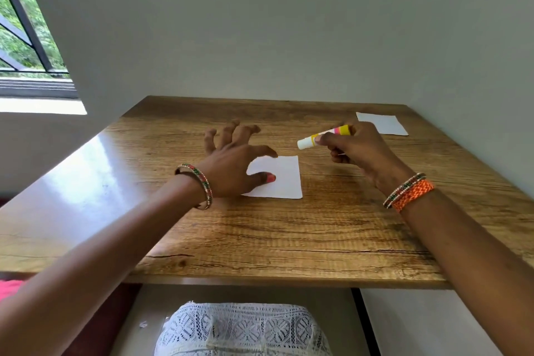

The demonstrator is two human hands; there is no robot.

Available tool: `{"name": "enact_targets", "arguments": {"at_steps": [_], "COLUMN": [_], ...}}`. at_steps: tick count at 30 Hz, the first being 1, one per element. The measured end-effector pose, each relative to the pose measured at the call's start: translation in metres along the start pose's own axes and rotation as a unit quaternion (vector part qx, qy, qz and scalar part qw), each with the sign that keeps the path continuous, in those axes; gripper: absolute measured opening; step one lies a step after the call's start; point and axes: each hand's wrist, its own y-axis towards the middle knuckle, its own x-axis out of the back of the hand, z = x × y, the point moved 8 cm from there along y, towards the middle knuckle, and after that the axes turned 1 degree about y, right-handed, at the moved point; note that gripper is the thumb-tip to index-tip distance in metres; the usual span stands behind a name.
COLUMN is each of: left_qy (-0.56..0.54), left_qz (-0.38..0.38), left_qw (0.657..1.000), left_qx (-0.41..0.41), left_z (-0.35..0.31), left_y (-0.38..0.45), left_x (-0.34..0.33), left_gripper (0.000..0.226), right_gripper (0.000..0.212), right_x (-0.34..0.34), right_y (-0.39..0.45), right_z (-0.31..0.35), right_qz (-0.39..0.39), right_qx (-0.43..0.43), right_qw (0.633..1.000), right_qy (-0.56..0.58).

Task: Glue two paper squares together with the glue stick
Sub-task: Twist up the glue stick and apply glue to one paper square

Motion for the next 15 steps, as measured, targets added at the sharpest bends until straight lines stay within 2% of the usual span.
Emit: {"name": "enact_targets", "arguments": {"at_steps": [3, 7, 11, 15], "left_qy": [-0.039, -0.063, -0.084, -0.082], "left_qz": [0.066, 0.060, 0.063, 0.066], "left_qw": [0.997, 0.995, 0.993, 0.993], "left_qx": [0.030, 0.042, 0.046, 0.049], "left_z": [0.012, 0.019, 0.021, 0.022], "left_y": [-0.001, 0.005, 0.008, 0.009], "left_x": [-0.017, -0.022, -0.026, -0.028], "left_gripper": [0.041, 0.038, 0.038, 0.039], "right_gripper": [0.020, 0.027, 0.022, 0.028], "right_x": [-0.006, -0.018, -0.027, -0.035], "right_y": [-0.001, 0.000, 0.000, 0.004], "right_z": [0.003, 0.013, 0.028, 0.030], "right_qz": [0.007, 0.015, 0.009, 0.013], "right_qx": [0.021, 0.064, 0.126, 0.135], "right_qw": [0.998, 0.985, 0.964, 0.954], "right_qy": [-0.063, -0.158, -0.235, -0.269]}}
